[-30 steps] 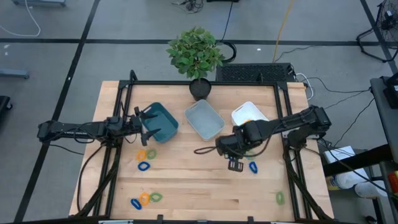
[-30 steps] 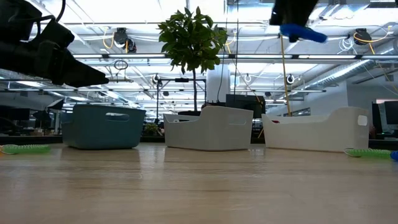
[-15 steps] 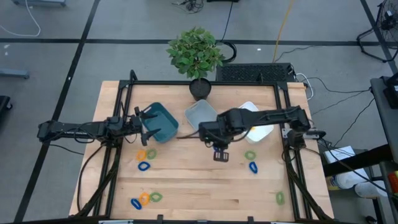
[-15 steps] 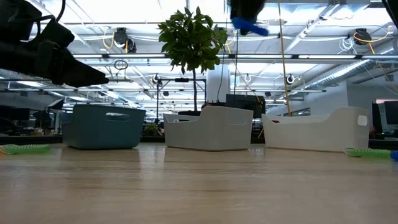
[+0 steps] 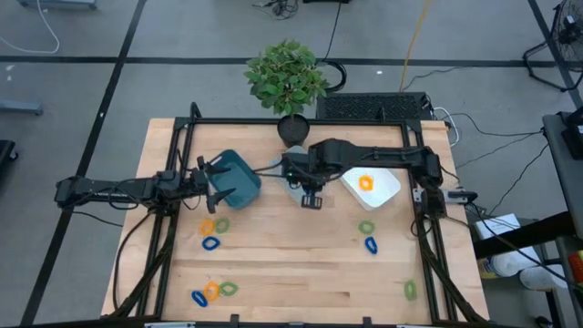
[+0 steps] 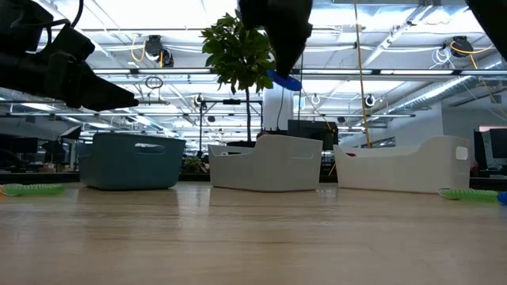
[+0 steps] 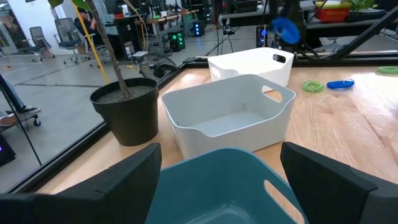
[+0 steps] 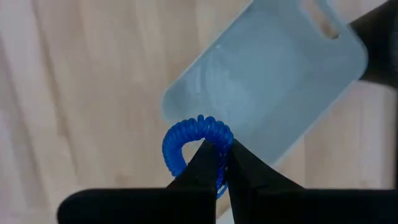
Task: Sort spring keychains
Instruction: Put the bottom right blue spring keychain into the gray bin
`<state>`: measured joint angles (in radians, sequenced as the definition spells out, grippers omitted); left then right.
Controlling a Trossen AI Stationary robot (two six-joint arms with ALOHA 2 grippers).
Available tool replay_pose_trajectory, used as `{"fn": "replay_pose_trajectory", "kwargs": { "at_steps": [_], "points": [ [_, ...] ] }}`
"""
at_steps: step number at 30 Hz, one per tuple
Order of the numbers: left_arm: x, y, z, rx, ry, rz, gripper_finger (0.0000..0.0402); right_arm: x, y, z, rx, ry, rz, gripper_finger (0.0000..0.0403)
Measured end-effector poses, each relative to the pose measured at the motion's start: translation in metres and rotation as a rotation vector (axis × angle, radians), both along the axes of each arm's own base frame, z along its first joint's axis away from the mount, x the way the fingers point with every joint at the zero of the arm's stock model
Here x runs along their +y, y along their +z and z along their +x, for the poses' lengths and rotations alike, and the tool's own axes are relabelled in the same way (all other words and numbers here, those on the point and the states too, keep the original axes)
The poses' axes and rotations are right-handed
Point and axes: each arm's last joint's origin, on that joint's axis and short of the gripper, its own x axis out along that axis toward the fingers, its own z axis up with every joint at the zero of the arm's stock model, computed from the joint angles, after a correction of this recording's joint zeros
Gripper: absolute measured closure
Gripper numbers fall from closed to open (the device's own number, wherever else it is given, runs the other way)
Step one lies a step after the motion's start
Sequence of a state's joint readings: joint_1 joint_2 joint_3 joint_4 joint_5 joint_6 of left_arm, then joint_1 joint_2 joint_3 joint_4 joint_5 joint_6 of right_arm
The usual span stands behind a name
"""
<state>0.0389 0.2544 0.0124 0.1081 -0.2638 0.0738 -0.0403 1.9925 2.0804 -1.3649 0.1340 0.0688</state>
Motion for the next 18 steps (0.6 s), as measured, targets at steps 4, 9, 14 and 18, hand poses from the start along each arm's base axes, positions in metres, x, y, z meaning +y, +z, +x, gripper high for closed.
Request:
{"fn": "replay_pose_trajectory", "kwargs": {
  "at_steps": [4,9,14,18],
  "points": [
    [0.0,0.0,0.0,0.0,0.0,0.0,0.0066,-0.019,-0.016,0.012,0.004,0.001,-0.021,0.0402],
    [0.0,0.0,0.0,0.0,0.0,0.0,0.0066,-0.036,-0.037,0.026,0.03,-0.002,-0.117,0.0402],
    [0.0,0.0,0.0,0.0,0.0,0.0,0.0066,-0.045,-0.056,0.036,0.05,0.002,-0.123,0.0402],
    [0.0,0.0,0.0,0.0,0.0,0.0,0.0066,-0.048,-0.073,0.038,0.093,-0.022,-0.235,0.0402]
  ]
}}
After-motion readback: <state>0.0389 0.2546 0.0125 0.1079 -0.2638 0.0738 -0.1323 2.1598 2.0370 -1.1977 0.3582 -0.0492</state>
